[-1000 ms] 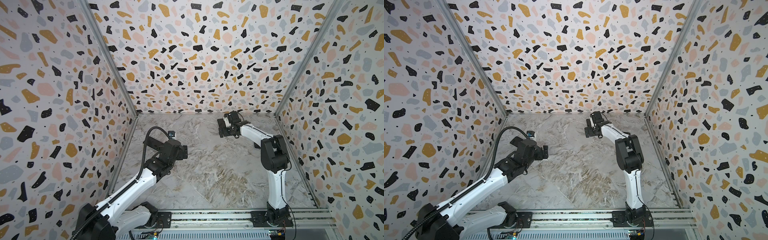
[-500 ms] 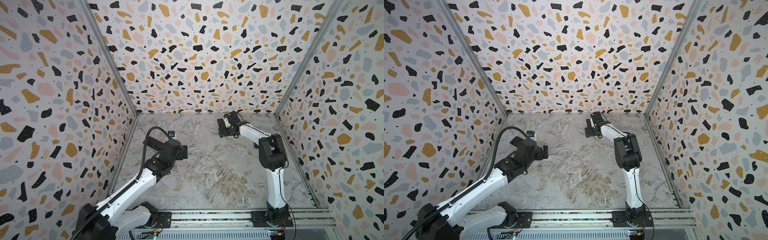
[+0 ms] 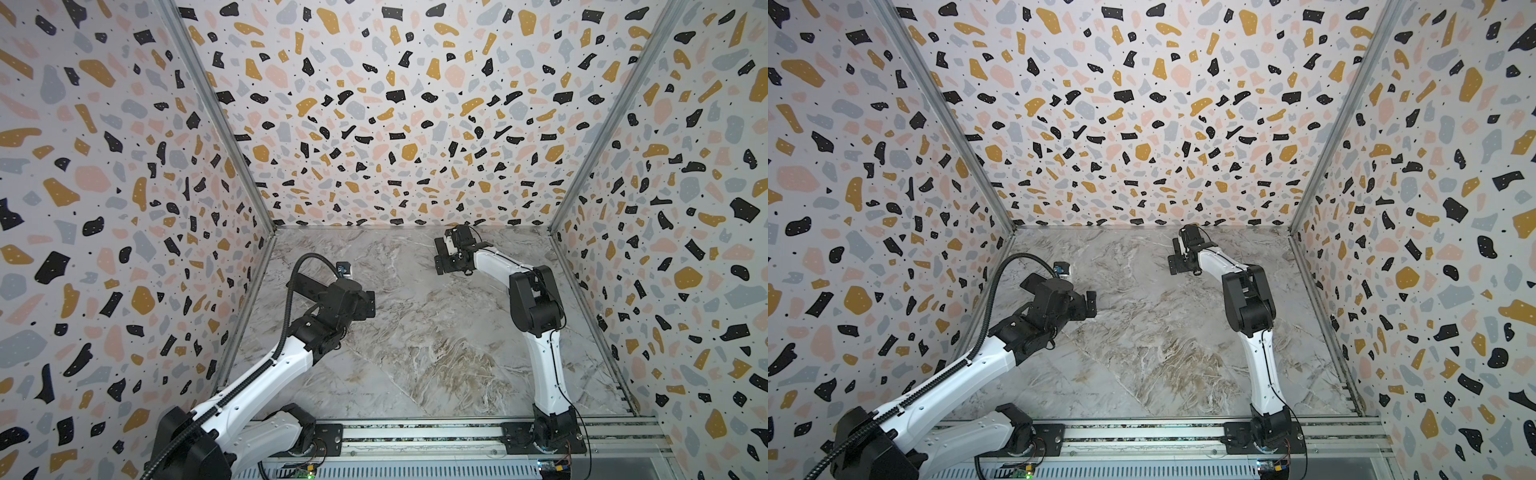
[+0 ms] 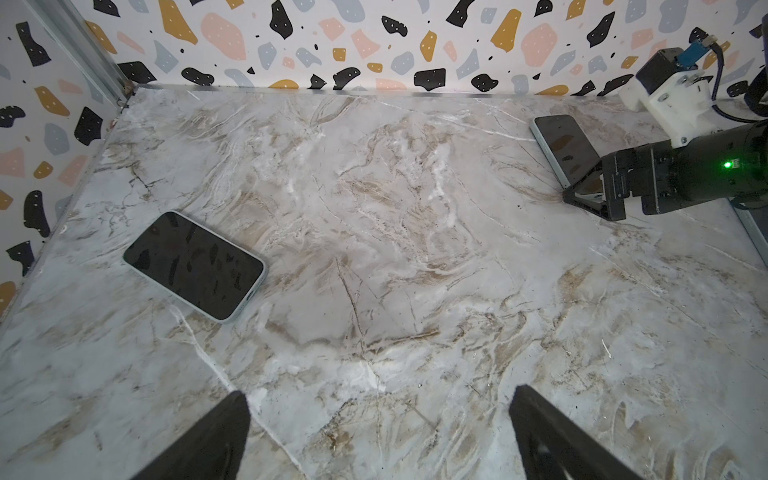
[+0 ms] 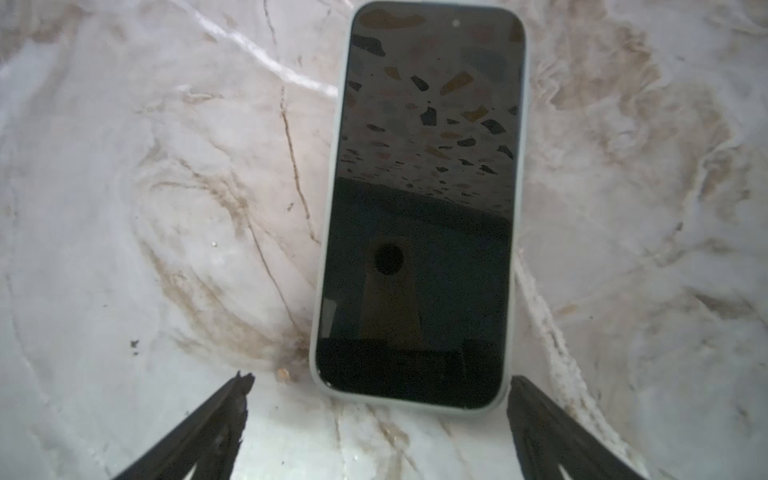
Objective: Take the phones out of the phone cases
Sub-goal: 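Lower the right gripper and grasp the cased phone's near end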
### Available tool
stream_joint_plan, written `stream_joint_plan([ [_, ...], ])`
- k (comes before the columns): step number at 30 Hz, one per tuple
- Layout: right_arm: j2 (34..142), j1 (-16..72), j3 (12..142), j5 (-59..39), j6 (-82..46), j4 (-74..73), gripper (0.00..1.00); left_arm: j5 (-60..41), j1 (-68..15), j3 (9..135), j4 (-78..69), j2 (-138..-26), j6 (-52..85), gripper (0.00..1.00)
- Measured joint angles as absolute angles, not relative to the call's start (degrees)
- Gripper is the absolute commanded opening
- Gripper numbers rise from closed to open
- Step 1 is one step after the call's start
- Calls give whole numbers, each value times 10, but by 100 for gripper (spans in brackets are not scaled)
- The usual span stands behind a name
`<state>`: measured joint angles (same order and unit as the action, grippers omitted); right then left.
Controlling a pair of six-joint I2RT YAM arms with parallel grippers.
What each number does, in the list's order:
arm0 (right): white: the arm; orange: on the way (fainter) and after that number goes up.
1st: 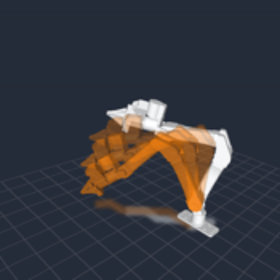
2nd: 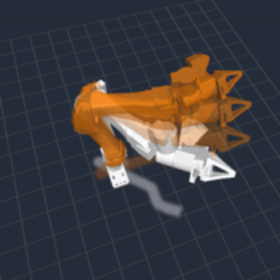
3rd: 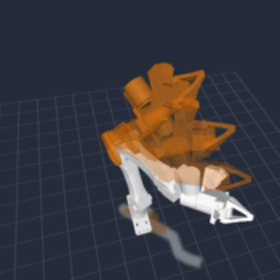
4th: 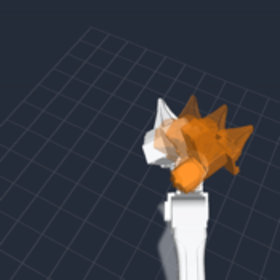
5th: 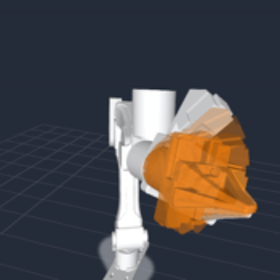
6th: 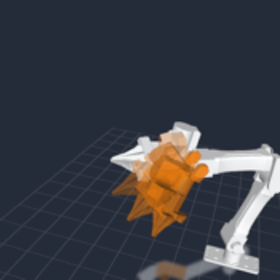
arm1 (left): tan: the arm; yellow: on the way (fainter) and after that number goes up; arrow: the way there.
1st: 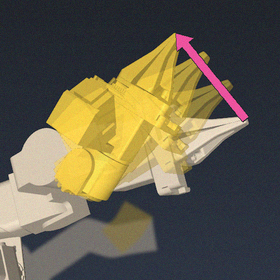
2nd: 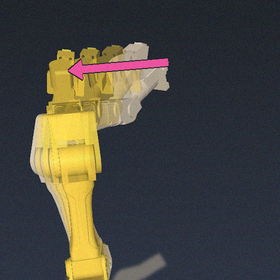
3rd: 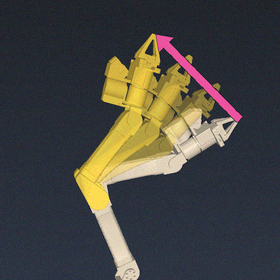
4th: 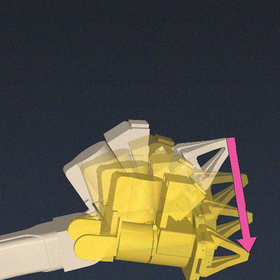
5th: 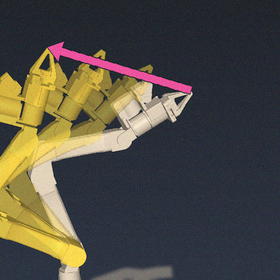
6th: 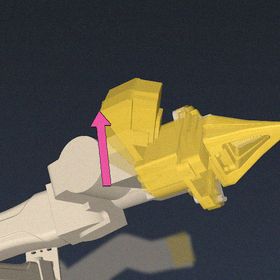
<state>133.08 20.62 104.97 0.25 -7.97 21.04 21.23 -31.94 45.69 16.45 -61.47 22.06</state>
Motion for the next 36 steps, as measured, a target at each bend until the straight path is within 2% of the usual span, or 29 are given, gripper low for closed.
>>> stream_joint_plan([
  [10, 1367, 204, 1095, 11, -90, 215, 100, 209, -319, 457, 164, -615, 221, 100],
  [28, 1458, 189, 1249, 22, -103, 253, 93, 209, -319, 454, 164, -613, 221, 100],
  [36, 1469, 189, 1269, 17, -104, 259, 89, 209, -319, 451, 163, -607, 221, 100],
])
